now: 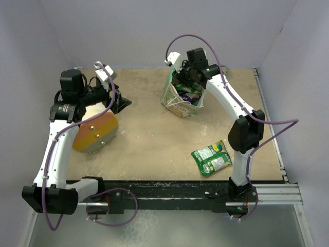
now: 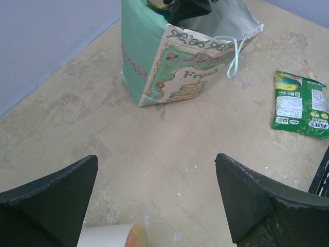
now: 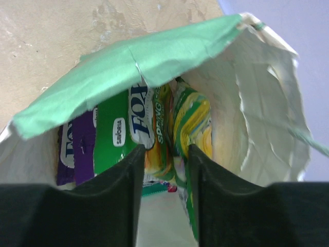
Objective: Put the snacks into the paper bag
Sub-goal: Place the snack in the paper bag.
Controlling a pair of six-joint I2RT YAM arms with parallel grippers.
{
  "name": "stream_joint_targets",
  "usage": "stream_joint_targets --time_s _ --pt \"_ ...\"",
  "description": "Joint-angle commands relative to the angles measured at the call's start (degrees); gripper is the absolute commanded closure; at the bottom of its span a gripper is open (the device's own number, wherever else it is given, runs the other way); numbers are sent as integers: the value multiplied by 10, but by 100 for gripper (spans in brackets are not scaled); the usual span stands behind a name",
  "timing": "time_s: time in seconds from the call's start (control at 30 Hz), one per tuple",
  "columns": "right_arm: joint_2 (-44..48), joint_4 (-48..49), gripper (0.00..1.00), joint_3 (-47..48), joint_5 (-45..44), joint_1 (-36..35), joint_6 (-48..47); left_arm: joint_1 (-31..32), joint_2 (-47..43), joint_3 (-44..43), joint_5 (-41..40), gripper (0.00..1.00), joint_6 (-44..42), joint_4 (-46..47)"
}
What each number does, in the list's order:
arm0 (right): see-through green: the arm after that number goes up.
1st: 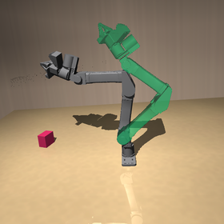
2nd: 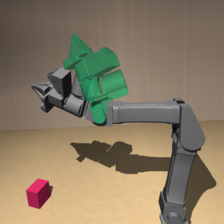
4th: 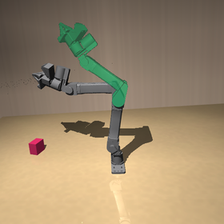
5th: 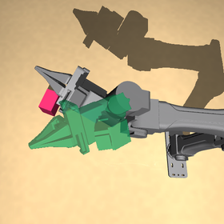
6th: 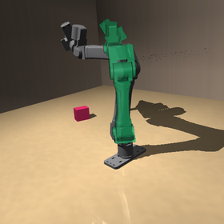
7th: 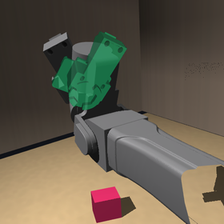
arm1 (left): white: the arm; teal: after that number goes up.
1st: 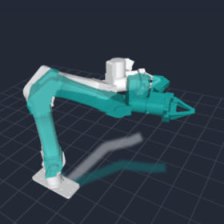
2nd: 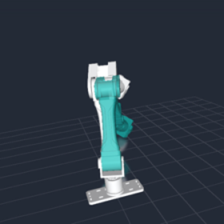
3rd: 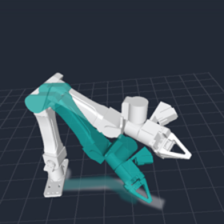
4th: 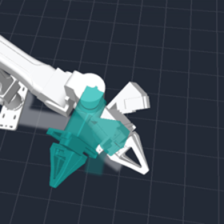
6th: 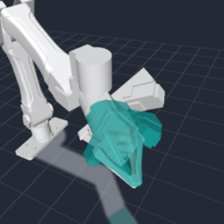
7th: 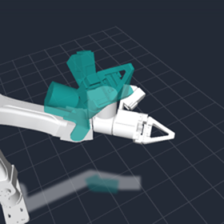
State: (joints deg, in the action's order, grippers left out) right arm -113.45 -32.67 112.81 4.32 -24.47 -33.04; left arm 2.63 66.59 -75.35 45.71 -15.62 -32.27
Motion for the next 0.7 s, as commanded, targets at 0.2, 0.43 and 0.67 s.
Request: stream_joint_targets --time_s 0.2,0.43,0.67 --pt "144 3 36 -35 17 5 37 -4 -22 4 6 1 -6 15" --pt "235 5 30 -114 27 11 37 -4 -29 6 -24 1 -3 20" --pt "366 -14 26 -256 80 37 15 -5 -33 7 -71 1 2 24"
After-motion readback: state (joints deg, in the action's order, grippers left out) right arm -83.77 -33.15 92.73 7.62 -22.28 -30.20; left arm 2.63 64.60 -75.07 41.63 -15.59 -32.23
